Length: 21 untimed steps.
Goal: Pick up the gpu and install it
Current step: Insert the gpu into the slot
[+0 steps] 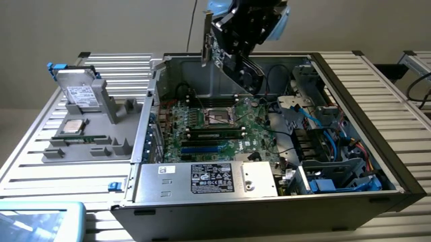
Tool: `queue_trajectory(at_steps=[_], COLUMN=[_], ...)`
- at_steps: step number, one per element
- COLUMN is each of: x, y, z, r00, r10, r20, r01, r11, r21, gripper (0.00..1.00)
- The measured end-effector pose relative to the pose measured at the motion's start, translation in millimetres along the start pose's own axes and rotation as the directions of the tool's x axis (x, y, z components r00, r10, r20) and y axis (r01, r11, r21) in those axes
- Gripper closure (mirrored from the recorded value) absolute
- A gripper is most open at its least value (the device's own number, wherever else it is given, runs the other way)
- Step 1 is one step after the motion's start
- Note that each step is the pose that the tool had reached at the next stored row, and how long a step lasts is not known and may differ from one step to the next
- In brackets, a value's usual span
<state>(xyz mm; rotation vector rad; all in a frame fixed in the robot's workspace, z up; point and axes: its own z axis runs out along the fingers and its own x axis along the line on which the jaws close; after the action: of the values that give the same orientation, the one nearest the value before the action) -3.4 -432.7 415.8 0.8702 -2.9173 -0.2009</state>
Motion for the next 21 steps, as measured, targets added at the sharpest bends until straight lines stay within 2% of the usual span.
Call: queue_trajectory(at_steps=[3,6,11,13,18,21], x=[0.0,-0.1,-0.2,-0.2,-0.2,-0.3], y=[-0.1,-0.3,-0.5,-0.6,-0.7,-0.8], z=[0.8,1.6,3.1,3.7,4.5,5.2], r00=[0.9985,0.9941,0.98,0.9725,0.9505,0.9351], r10=[-0.054,-0.108,-0.197,-0.231,-0.31,-0.354], r20=[-0.0082,-0.0165,-0.0291,-0.0303,-0.0271,-0.0264], r01=[0.054,0.108,0.197,0.232,0.31,0.354], r11=[0.9985,0.9942,0.9803,0.9727,0.95,0.9343], r21=[0.0025,0.0045,0.0086,0.0137,0.0329,0.0392], gripper=[0.72,0.72,0.72,0.72,0.72,0.72])
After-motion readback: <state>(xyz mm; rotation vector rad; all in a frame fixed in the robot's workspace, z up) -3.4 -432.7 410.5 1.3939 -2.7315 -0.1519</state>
